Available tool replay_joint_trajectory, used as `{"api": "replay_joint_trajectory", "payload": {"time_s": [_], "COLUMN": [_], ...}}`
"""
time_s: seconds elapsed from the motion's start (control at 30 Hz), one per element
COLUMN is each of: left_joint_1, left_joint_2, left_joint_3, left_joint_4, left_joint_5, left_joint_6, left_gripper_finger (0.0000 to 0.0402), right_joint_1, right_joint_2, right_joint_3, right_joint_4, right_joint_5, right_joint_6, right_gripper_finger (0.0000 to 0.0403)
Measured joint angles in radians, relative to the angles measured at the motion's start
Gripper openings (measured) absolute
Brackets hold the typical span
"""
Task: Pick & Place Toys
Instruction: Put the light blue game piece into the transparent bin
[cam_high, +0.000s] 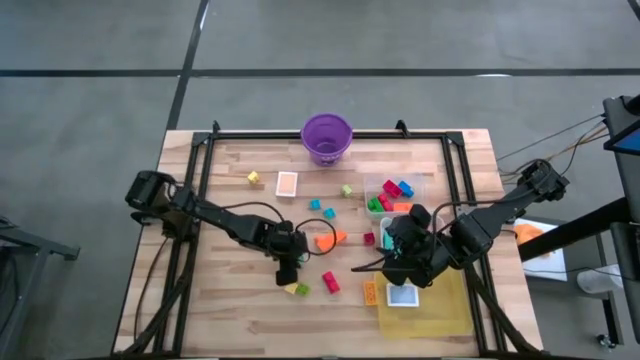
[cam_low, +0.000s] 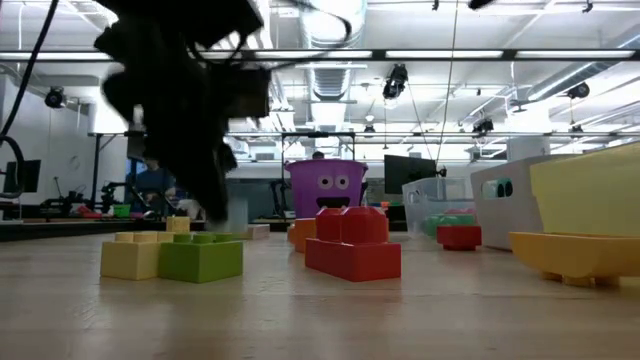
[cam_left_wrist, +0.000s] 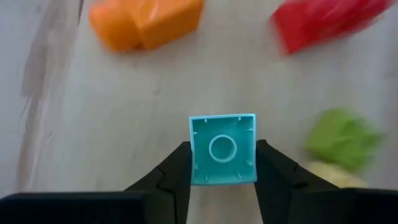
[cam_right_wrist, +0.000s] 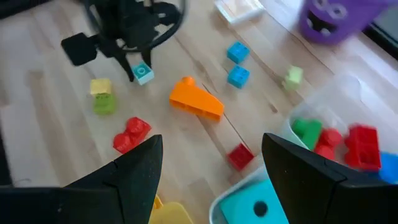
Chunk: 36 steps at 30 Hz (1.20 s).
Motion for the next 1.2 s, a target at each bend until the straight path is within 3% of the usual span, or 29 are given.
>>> {"api": "replay_joint_trajectory", "payload": {"time_s": [0.17,0.4,0.67,0.87,1.2], "left_joint_1": [0.01,0.076,0.106,0.107,0.123], "left_joint_2": [-0.137,-0.322,-0.341,-0.339,-0.339], "left_joint_3": [0.0,0.001,0.002,0.002,0.002], "left_joint_4": [0.063,0.404,0.637,0.641,0.726], "left_joint_5": [0.127,0.327,0.431,0.435,0.432], "left_joint_6": [-0.057,-0.302,-0.601,-0.638,-0.666], "left_gripper_finger": [0.0122,0.0122,0.0122,0.0122,0.0122], "right_joint_1": [0.005,-0.009,-0.089,-0.159,-0.205], "right_joint_2": [0.0,0.014,0.042,0.073,0.135], "right_joint_3": [0.0,0.009,0.079,0.136,0.215], "right_joint_4": [0.211,0.456,0.492,0.502,0.52], "right_joint_5": [-0.02,-0.095,-0.112,-0.229,-0.324], "right_joint_6": [-0.295,-0.641,-0.762,-0.828,-0.933], "right_gripper_finger": [0.027,0.027,0.027,0.027,0.027]}}
